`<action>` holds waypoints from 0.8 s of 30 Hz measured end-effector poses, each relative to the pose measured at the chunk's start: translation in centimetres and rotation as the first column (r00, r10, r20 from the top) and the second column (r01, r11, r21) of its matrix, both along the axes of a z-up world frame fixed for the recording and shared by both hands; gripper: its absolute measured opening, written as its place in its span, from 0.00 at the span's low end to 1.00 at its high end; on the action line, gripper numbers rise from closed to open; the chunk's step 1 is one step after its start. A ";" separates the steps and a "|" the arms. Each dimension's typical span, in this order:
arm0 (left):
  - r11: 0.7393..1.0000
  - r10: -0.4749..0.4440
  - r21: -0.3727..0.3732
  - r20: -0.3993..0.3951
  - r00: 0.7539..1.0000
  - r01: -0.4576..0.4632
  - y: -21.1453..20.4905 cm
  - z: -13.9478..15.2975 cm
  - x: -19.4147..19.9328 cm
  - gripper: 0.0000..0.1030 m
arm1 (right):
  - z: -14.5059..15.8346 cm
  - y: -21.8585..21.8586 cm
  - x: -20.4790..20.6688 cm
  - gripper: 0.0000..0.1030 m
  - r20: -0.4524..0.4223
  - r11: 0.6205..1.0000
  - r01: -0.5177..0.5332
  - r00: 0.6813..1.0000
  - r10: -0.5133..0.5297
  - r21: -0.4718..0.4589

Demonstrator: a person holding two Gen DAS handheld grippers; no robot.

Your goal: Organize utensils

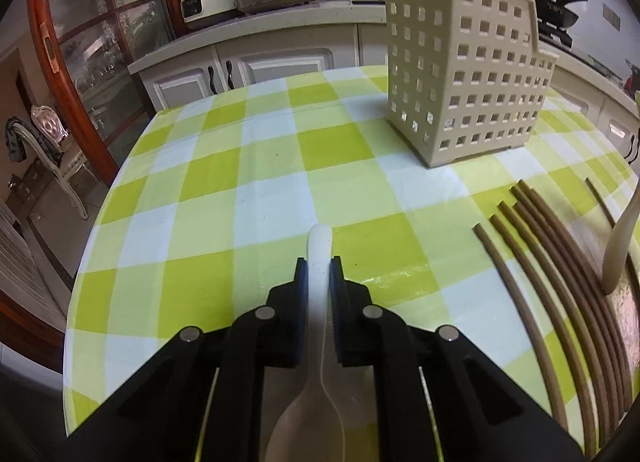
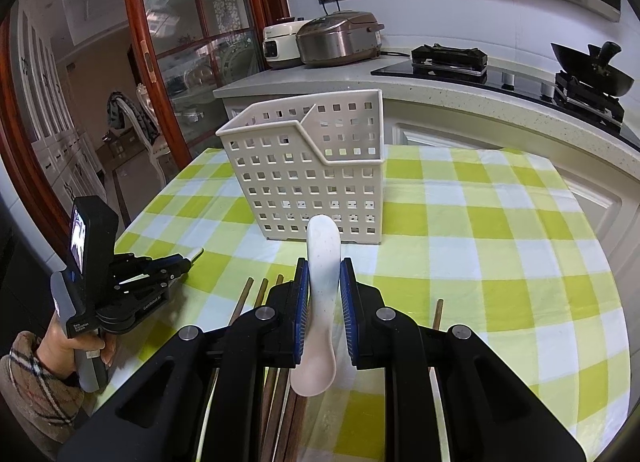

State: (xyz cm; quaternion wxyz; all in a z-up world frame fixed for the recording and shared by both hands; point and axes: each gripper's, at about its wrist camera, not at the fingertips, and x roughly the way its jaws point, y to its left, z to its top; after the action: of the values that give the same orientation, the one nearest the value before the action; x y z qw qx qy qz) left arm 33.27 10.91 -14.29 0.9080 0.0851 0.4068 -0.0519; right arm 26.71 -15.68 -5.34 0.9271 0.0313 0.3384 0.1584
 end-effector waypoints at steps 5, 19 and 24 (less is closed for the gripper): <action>1.000 0.003 -0.029 0.070 0.998 -0.001 -0.8 1.8 -1.8 0.11 | 0.4 -0.6 -0.4 0.18 0.012 1.000 0.007 1.000 -0.007 0.007; 0.994 -0.030 -0.096 0.230 0.973 0.053 -3.8 6.8 -5.9 0.00 | 1.8 -1.0 -2.3 0.18 0.057 1.000 0.005 0.998 -0.006 0.011; 0.993 -0.046 -0.096 0.162 0.986 0.062 -4.0 5.6 -5.1 0.00 | 1.8 -1.5 -2.5 0.18 0.059 1.000 0.014 0.998 -0.015 0.011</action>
State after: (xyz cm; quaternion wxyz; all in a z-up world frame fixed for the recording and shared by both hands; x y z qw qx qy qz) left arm 28.13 6.92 -8.70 0.9391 0.0539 0.3272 -0.0903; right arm 24.18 -17.17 -3.50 0.9376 0.0341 0.3097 0.1545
